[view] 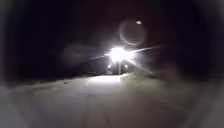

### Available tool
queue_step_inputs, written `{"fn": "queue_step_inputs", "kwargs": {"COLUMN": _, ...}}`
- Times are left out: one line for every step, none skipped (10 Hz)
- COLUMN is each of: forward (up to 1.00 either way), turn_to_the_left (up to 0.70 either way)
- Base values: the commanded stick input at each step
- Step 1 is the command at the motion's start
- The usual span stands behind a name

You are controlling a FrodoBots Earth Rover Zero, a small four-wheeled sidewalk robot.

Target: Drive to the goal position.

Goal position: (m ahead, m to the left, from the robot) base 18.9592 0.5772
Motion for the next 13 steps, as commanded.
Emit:
{"fn": "queue_step_inputs", "kwargs": {"forward": 1.00, "turn_to_the_left": 0.07}}
{"fn": "queue_step_inputs", "kwargs": {"forward": 1.00, "turn_to_the_left": 0.14}}
{"fn": "queue_step_inputs", "kwargs": {"forward": 1.00, "turn_to_the_left": 0.16}}
{"fn": "queue_step_inputs", "kwargs": {"forward": 1.00, "turn_to_the_left": 0.04}}
{"fn": "queue_step_inputs", "kwargs": {"forward": 1.00, "turn_to_the_left": 0.03}}
{"fn": "queue_step_inputs", "kwargs": {"forward": 1.00, "turn_to_the_left": 0.03}}
{"fn": "queue_step_inputs", "kwargs": {"forward": 1.00, "turn_to_the_left": 0.03}}
{"fn": "queue_step_inputs", "kwargs": {"forward": 1.00, "turn_to_the_left": 0.04}}
{"fn": "queue_step_inputs", "kwargs": {"forward": 1.00, "turn_to_the_left": 0.02}}
{"fn": "queue_step_inputs", "kwargs": {"forward": 1.00, "turn_to_the_left": 0.01}}
{"fn": "queue_step_inputs", "kwargs": {"forward": 1.00, "turn_to_the_left": 0.00}}
{"fn": "queue_step_inputs", "kwargs": {"forward": 1.00, "turn_to_the_left": 0.00}}
{"fn": "queue_step_inputs", "kwargs": {"forward": 1.00, "turn_to_the_left": 0.00}}
